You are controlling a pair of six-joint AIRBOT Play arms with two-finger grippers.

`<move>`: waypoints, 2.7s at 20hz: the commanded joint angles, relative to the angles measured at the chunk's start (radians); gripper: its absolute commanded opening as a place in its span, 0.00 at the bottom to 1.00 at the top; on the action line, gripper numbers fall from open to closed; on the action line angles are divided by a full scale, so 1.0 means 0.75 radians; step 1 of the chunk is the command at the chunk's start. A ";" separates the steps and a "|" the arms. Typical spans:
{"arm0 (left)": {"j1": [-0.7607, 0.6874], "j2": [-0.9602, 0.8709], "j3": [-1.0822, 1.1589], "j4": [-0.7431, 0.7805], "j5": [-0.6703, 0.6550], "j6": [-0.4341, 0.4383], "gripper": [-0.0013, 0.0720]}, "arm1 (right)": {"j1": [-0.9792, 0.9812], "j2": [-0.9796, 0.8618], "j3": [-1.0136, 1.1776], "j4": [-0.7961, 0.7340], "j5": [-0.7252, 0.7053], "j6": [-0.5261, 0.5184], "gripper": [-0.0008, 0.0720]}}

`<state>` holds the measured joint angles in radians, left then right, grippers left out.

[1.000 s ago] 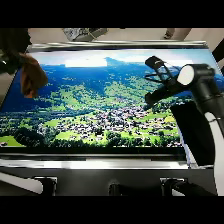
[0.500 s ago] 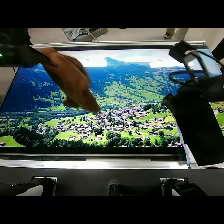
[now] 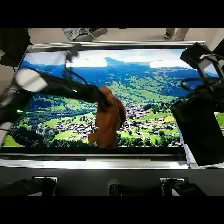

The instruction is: Fold the shirts.

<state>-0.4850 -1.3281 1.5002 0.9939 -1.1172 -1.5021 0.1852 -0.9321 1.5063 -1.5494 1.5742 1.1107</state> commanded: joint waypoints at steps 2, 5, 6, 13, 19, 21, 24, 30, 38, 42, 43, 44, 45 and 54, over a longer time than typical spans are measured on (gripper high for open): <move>-0.157 -0.209 -0.109 -0.009 0.071 -0.033 0.08 | 0.000 -0.073 -0.001 -0.006 0.007 0.001 0.95; -0.190 -0.280 -0.107 0.023 -0.013 -0.014 1.00 | 0.000 -0.160 -0.001 -0.006 0.005 0.000 0.95; -0.161 -0.262 -0.104 0.097 -0.067 -0.007 1.00 | 0.000 -0.189 -0.001 -0.005 0.010 -0.002 0.95; 0.176 -0.018 -0.438 0.264 -0.290 0.064 0.92 | -0.001 -0.437 -0.187 0.166 -0.090 -0.132 0.97; 0.095 0.027 -0.928 -0.167 -0.073 0.241 0.92 | -0.016 -0.693 -0.287 0.421 -0.312 -0.171 0.97; 0.071 0.026 -0.964 -0.184 0.004 0.249 0.92 | -0.016 -0.752 -0.287 0.566 -0.322 -0.220 0.98; 0.066 0.024 -0.973 -0.184 0.058 0.248 0.62 | -0.015 -0.826 -0.287 0.604 -0.317 -0.226 0.98; 0.089 0.024 -0.963 -0.173 0.062 0.299 0.06 | -0.015 -0.906 -0.286 0.620 -0.319 -0.200 0.39; 0.382 0.374 -0.282 0.145 0.059 0.215 0.05 | -0.016 -0.559 0.199 0.505 -0.398 -0.305 0.07; 0.628 0.515 0.312 0.182 0.060 0.122 0.05 | -0.016 -0.199 0.448 0.349 -0.537 -0.231 0.07; 0.665 0.535 0.420 0.176 0.059 0.103 0.05 | -0.016 -0.114 0.450 0.336 -0.550 -0.167 0.07; 0.673 0.550 0.512 0.169 0.060 0.102 0.05 | -0.016 -0.054 0.450 0.346 -0.532 -0.113 0.07; 0.661 0.561 0.578 0.131 0.060 0.103 0.05 | -0.016 -0.006 0.450 0.373 -0.497 -0.065 0.07; 0.620 0.577 0.658 0.322 -0.131 0.101 0.05 | -0.016 0.094 0.449 0.287 -0.283 0.022 0.07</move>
<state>-0.0208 -0.8940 1.9938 1.1309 -1.1252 -1.4223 0.1738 -0.8669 1.8408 -1.2629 1.2659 1.0939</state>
